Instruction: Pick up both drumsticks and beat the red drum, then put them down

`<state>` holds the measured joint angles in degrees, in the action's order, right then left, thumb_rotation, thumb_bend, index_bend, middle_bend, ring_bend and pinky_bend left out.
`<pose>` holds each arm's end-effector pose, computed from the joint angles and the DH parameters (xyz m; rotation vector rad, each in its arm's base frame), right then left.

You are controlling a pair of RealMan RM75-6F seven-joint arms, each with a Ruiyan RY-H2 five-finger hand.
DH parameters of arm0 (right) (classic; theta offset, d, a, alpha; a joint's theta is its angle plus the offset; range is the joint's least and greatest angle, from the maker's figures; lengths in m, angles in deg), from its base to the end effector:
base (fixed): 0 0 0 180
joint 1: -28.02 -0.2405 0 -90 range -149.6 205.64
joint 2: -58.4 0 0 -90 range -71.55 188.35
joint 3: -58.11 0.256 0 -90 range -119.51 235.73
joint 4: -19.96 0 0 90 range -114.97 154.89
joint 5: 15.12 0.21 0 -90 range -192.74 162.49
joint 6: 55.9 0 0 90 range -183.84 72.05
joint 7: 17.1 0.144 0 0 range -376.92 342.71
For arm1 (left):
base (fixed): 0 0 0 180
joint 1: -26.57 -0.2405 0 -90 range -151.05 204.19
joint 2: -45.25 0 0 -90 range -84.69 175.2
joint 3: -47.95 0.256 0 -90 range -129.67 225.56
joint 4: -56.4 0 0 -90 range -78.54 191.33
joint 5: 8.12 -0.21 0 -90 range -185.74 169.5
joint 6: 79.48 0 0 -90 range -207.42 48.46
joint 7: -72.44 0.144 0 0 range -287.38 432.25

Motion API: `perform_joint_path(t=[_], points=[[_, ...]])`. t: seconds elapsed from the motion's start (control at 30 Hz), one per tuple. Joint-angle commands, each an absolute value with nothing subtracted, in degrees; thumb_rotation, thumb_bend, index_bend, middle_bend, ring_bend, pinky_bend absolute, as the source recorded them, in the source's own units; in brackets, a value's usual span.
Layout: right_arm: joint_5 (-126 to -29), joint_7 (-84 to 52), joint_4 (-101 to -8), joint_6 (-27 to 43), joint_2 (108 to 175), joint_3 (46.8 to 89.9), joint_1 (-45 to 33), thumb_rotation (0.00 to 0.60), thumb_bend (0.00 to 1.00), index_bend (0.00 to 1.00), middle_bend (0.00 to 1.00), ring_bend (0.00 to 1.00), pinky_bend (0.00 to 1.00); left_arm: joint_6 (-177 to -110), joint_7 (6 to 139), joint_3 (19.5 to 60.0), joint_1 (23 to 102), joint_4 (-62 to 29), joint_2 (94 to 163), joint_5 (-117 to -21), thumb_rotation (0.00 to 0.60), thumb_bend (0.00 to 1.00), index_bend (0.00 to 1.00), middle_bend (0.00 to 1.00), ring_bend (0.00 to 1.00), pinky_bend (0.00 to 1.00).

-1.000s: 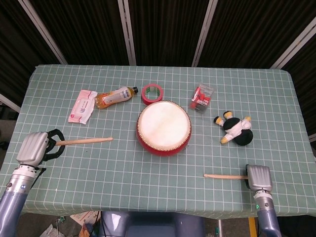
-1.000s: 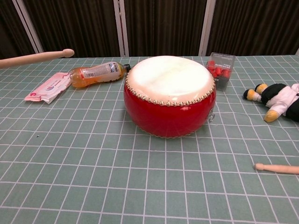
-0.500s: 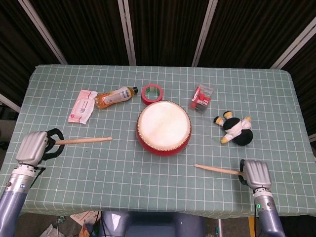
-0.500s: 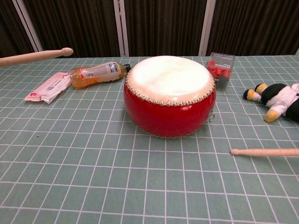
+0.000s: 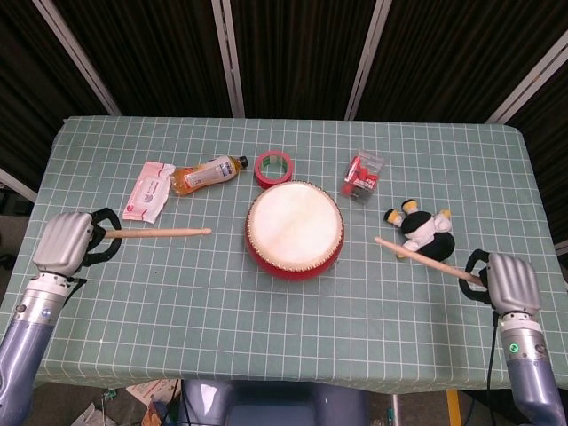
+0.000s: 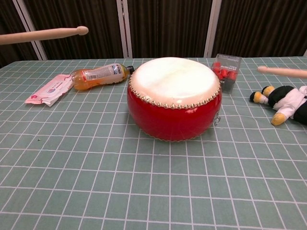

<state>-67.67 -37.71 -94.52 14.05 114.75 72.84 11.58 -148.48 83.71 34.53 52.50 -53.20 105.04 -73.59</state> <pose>-0.2539 -0.2548 0.1695 1.2722 -1.1232 0.7286 -0.1966 0.2963 0.1532 -1.4795 -0.9902 -1.0283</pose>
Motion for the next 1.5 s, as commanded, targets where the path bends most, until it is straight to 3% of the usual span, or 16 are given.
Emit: perform_joint_path(t=[0.03,0.37,0.77,1.5], points=[[-65.30,-35.89,-96.47,12.53,111.41,75.27,10.05,0.600,0.52,0.96,1.00,1.00,1.00,-146.33,84.92,32.57,54.83,-53.65,103.81,-71.48,0.600,0.56,0.76,1.00,1.00,1.00],[-58.16,-37.30,-97.56,8.67,108.63,78.05,4.01,0.600,0.53,0.96,1.00,1.00,1.00,-139.52,91.75,29.19,63.17,-49.46,103.24,-63.85,0.600,0.56,0.76,1.00,1.00,1.00],[-52.46,-39.77,-93.32,5.33,113.41,77.11,-3.15,0.600,0.53,0.96,1.00,1.00,1.00,-133.58,97.22,29.36,72.30,-36.39,111.41,-53.44,0.600,0.56,0.76,1.00,1.00,1.00],[-50.98,-42.72,-90.16,4.31,120.34,72.53,-9.06,0.600,0.53,0.96,1.00,1.00,1.00,-131.25,90.52,28.47,76.69,-27.96,117.38,-55.23,0.600,0.56,0.76,1.00,1.00,1.00]])
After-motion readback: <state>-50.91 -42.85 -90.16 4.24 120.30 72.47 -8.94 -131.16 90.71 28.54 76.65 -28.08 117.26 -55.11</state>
